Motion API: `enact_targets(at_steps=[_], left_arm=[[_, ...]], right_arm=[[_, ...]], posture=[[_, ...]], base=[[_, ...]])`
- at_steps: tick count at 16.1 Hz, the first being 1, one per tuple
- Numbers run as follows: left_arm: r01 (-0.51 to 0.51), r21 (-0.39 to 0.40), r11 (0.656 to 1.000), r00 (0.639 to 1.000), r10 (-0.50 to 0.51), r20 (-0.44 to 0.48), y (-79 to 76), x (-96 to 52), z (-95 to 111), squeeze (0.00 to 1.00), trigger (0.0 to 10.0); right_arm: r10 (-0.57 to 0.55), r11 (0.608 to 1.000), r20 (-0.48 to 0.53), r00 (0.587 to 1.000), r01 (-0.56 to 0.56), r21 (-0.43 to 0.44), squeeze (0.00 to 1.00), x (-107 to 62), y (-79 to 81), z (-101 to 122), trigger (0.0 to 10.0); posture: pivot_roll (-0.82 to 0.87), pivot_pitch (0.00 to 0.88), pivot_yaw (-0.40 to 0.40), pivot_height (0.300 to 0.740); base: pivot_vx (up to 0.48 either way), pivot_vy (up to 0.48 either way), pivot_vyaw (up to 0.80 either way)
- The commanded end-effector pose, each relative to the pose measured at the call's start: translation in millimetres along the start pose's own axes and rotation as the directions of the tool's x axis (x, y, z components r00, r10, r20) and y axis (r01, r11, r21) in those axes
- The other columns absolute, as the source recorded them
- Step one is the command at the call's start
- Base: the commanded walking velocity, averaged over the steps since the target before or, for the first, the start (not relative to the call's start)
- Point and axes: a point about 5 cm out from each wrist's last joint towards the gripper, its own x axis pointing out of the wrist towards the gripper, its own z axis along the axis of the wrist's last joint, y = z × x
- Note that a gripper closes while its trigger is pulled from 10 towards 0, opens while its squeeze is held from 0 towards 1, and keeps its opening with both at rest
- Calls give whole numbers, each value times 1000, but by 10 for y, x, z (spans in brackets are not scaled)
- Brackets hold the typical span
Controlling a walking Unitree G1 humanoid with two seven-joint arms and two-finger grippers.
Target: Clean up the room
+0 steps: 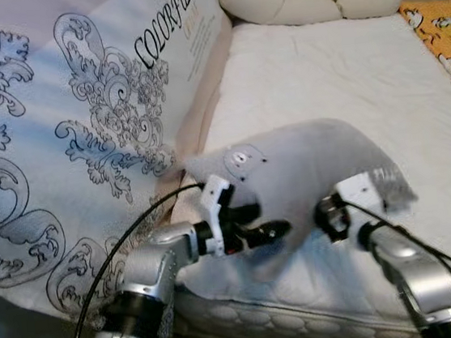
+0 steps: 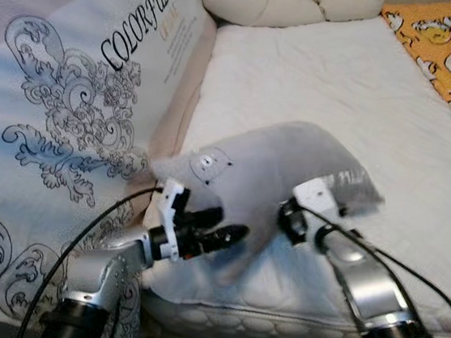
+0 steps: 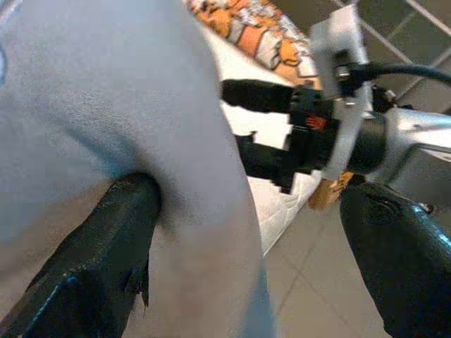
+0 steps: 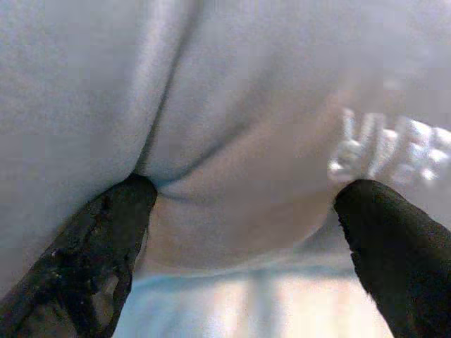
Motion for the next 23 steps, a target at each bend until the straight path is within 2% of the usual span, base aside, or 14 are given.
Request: enact_targets(at_steps=[1, 2, 4, 5, 8, 9, 10, 15, 16, 17, 18, 19, 20, 23], left_arm=[[-52, 76, 996, 998, 48, 50, 18, 42, 144, 0, 10000], [-100, 95, 990, 993, 94, 66, 64, 25, 180, 0, 10000], [-417, 203, 886, 908, 395, 139, 413, -233, 371, 0, 10000], [-475, 241, 847, 880, 450, 152, 479, -309, 429, 0, 10000], [-546, 250, 799, 836, 505, 214, 579, -393, 578, 0, 10000], [-617, 239, 750, 785, 565, 256, 700, -388, 679, 0, 10000], [-631, 238, 738, 774, 578, 257, 726, -378, 687, 0, 10000], [-810, 327, 487, 559, 810, 178, 953, -421, 538, 0, 10000], [-818, 328, 472, 533, 837, 124, 990, -450, 412, 0, 10000], [-798, 353, 488, 541, 839, 63, 995, -435, 280, 0, 10000], [-738, 369, 564, 598, 801, -27, 955, -352, 103, 0, 10000], [-652, 348, 673, 690, 718, -96, 875, -227, -21, 0, 10000], [-617, 327, 715, 725, 679, -115, 838, -175, -57, 0, 10000], [-348, 163, 923, 907, 376, -192, 595, 80, -166, 0, 10000]], right_arm=[[-21, 1000, 18, 1000, 21, 11, 0, -23, -77, 28, 10000], [-27, 1000, 14, 1000, 27, 14, 0, -35, -103, 11, 10000], [-56, 998, -17, 998, 56, 10, 0, -121, -223, -114, 10000], [-69, 997, -27, 997, 69, 14, 0, -146, -263, -145, 10000], [-99, 995, -48, 994, 100, 24, 0, -189, -347, -210, 10000], [-107, 994, -58, 993, 108, 24, 0, -206, -379, -243, 10000], [-106, 994, -58, 993, 107, 24, 0, -207, -379, -244, 10000], [-84, 996, -50, 995, 86, 35, 0, -219, -282, -245, 10000], [-77, 996, -48, 996, 79, 40, 0, -218, -245, -240, 10000], [-71, 996, -44, 997, 72, 45, 0, -215, -220, -230, 10000], [-67, 996, -32, 997, 68, 50, 0, -199, -194, -207, 10000], [-62, 997, -23, 998, 63, 54, 0, -172, -178, -184, 10000], [-59, 997, -20, 998, 60, 54, 0, -156, -170, -171, 10000], [-34, 988, 14, 999, 32, 154, 0, 86, -73, -49, 10000]], posture=[[-43, 0, 33, 740], [-43, 0, 33, 740], [-57, 0, 44, 740], [-57, 0, 44, 740], [-66, 0, 49, 740], [-80, 0, 58, 740], [-83, 0, 59, 740], [-106, 0, 74, 740], [-105, 0, 75, 740], [-105, 0, 75, 740], [-102, 0, 75, 740], [-99, 0, 76, 740], [-99, 0, 76, 740], [-96, 0, 83, 740]], base=[[0, 0, 0], [0, 0, 0], [0, 0, 0], [0, 0, 0], [0, 0, 0], [0, 0, 0], [0, 0, 0], [0, 0, 0], [0, 0, 0], [0, 0, 0], [0, 0, 0], [0, 0, 0], [0, 0, 0], [0, 0, 0]])
